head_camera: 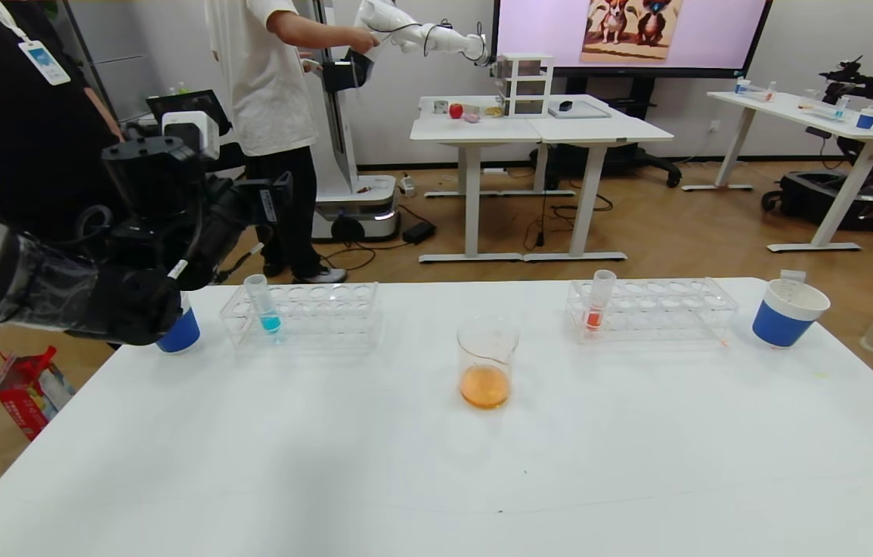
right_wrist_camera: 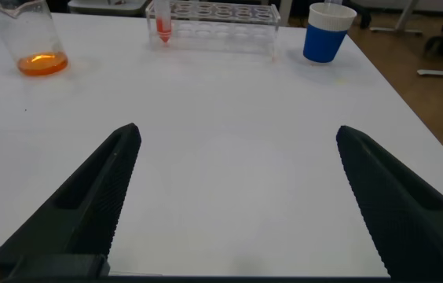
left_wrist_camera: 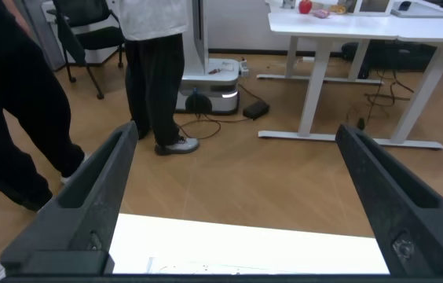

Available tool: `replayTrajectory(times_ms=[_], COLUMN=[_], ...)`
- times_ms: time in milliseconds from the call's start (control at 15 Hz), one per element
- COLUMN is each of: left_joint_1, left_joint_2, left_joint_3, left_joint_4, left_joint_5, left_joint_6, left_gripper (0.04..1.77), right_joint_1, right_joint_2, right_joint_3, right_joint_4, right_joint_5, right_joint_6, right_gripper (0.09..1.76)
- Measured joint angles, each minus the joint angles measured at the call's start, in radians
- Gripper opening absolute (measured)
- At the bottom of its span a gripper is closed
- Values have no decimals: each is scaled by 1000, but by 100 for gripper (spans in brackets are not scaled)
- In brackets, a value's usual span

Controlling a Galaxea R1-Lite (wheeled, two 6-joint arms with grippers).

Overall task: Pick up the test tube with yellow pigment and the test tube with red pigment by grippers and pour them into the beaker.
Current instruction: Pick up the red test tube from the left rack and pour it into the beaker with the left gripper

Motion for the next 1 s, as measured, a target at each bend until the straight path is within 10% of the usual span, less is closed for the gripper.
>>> replayTrajectory(times_ms=[467,1000], left_joint_1=[-36,120], left_joint_2=[-306,-768], left_joint_3=[136,471], left_joint_4=[90,219], left_joint_5=[0,-44], left_joint_6=[26,39], left_gripper=[175,175], right_joint_1=[0,0], right_joint_2=[0,0], right_joint_3=[0,0], right_joint_4=[0,0], right_joint_5=[0,0], right_joint_6=[0,0], right_gripper=[174,174])
